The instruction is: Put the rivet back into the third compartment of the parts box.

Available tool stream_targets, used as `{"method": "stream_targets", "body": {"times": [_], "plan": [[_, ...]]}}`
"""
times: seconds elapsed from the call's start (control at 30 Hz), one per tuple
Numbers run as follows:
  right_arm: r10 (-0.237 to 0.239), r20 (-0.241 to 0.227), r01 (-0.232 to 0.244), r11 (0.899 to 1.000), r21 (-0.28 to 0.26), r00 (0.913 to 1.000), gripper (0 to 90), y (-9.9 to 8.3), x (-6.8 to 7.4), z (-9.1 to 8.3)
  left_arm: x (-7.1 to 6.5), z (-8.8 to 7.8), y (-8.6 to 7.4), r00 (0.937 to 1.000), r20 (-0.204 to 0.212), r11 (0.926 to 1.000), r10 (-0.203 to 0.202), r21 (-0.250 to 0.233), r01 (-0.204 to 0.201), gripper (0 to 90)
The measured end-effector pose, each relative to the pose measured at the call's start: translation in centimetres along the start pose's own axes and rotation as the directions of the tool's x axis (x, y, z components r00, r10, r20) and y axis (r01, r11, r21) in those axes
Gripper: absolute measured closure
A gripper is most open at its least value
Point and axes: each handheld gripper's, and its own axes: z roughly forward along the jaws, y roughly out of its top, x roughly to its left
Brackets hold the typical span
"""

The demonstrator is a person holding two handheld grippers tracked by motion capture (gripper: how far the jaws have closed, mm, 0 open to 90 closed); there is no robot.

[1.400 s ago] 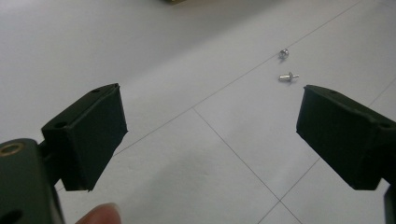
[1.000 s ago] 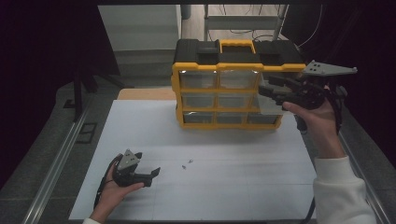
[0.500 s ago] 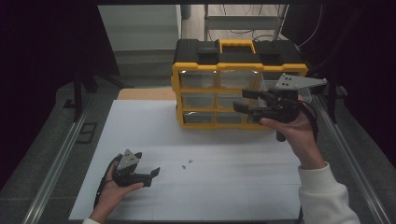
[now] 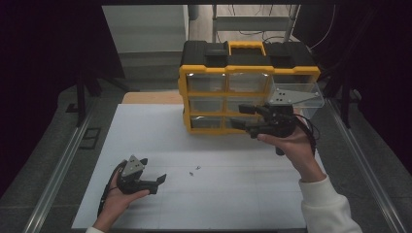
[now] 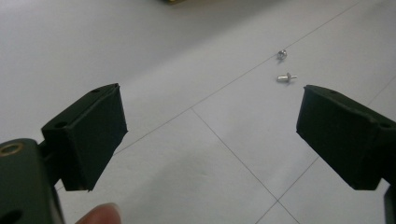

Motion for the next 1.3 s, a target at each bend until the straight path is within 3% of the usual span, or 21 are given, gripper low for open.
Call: {"method": "stream_targets", "body": {"times": [0.83, 1.3], "plan": [[0.018, -0.043, -0.014, 0.996, 0.085, 0.9989, 39.6, -3.4, 0.7, 4.0, 0.0, -0.1, 0.0, 1.0, -0.001, 1.0, 0.002, -0.003, -0.002, 9.0], [0.03, -0.067, -0.019, 0.986, 0.164, 0.9973, 39.3, -5.4, 1.0, 7.0, 0.0, -0.2, 0.0, 1.0, 0.0, 1.0, 0.004, -0.008, -0.004, 9.0]]}}
